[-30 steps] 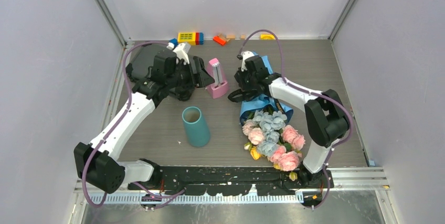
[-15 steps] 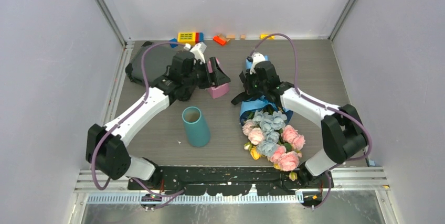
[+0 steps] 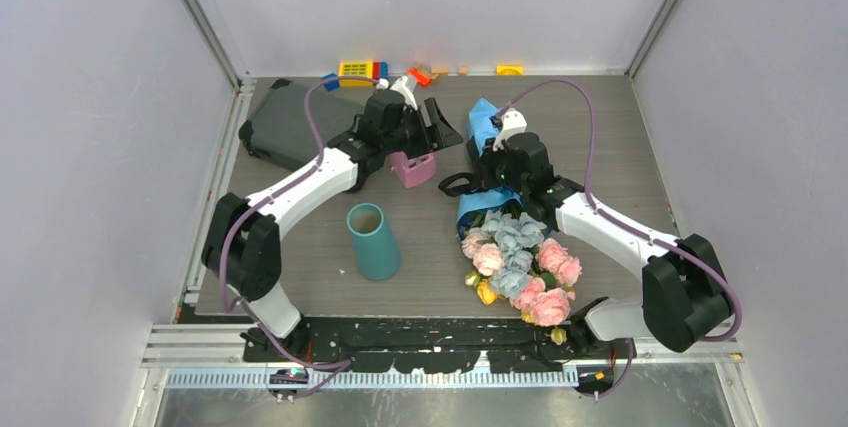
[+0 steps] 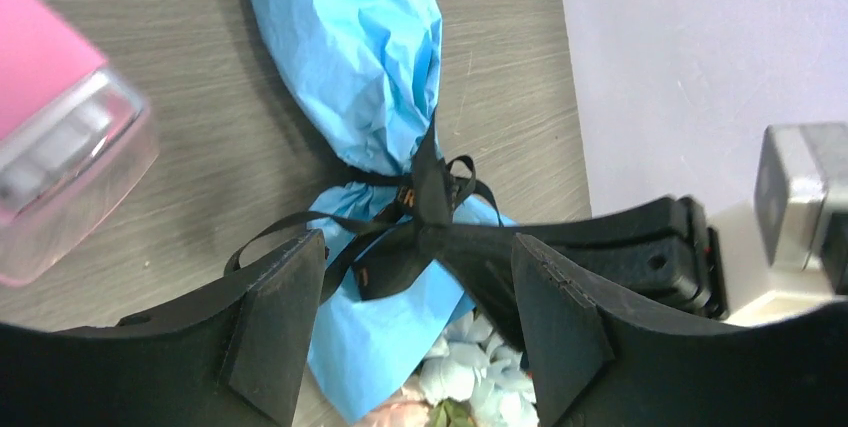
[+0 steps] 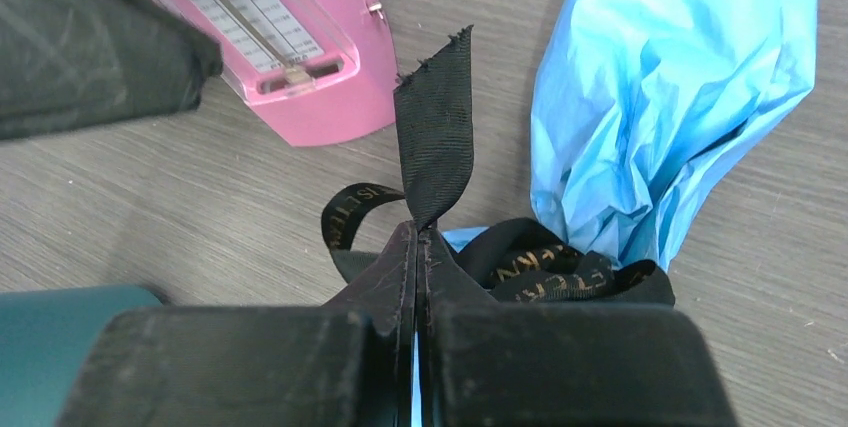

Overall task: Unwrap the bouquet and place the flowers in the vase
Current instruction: Untie the ribbon from the wrapping paper.

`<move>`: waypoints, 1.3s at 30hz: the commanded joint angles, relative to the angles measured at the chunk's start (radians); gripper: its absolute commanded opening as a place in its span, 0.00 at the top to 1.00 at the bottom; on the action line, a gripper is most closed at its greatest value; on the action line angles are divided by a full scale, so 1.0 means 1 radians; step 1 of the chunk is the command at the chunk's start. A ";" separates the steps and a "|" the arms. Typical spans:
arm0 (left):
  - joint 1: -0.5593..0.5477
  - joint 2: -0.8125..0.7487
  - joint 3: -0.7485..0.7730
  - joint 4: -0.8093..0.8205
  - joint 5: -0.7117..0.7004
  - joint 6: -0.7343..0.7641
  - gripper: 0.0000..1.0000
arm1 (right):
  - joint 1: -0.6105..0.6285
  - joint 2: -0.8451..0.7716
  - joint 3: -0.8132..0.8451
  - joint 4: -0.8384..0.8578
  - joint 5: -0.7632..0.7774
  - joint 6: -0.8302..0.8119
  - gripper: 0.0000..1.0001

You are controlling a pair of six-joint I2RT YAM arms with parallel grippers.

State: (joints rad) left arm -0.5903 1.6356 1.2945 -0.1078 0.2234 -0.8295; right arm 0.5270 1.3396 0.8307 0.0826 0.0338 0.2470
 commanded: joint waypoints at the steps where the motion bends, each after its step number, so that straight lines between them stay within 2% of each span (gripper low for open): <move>1: -0.010 0.061 0.083 0.091 -0.001 -0.023 0.30 | -0.001 -0.051 -0.023 0.075 -0.004 0.028 1.00; 13: -0.053 0.214 0.206 0.019 0.012 -0.013 0.31 | -0.002 -0.063 -0.040 0.097 -0.018 0.027 1.00; 20: -0.066 0.248 0.196 0.081 0.076 -0.065 0.54 | -0.002 -0.050 -0.040 0.097 -0.018 0.019 1.00; 24: -0.067 0.251 0.191 0.083 0.085 -0.074 0.86 | -0.003 -0.048 -0.025 0.073 -0.018 0.020 1.00; 26: -0.066 0.248 0.187 0.087 0.083 -0.074 0.98 | -0.012 -0.043 0.010 0.024 -0.018 0.036 0.93; 27: -0.066 0.246 0.185 0.089 0.079 -0.074 1.00 | -0.015 -0.042 0.037 0.003 -0.018 0.045 0.81; 28: -0.067 0.243 0.184 0.094 0.076 -0.073 1.00 | -0.023 -0.045 0.049 -0.036 -0.038 0.060 0.74; 29: -0.066 0.241 0.183 0.095 0.072 -0.071 1.00 | -0.026 -0.050 0.064 -0.052 -0.054 0.068 0.58; 31: -0.066 0.240 0.183 0.096 0.066 -0.063 1.00 | -0.039 -0.074 0.080 -0.105 -0.051 0.086 0.41; 33: -0.065 0.239 0.185 0.091 0.059 -0.053 1.00 | -0.063 -0.102 0.098 -0.167 -0.041 0.098 0.31; 39: -0.059 0.242 0.191 0.083 0.041 -0.033 1.00 | -0.183 -0.124 0.199 -0.493 0.001 0.135 0.28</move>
State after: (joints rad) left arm -0.6540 1.8938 1.4620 -0.0593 0.2790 -0.8860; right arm 0.4061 1.2572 0.9413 -0.1963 -0.0090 0.3378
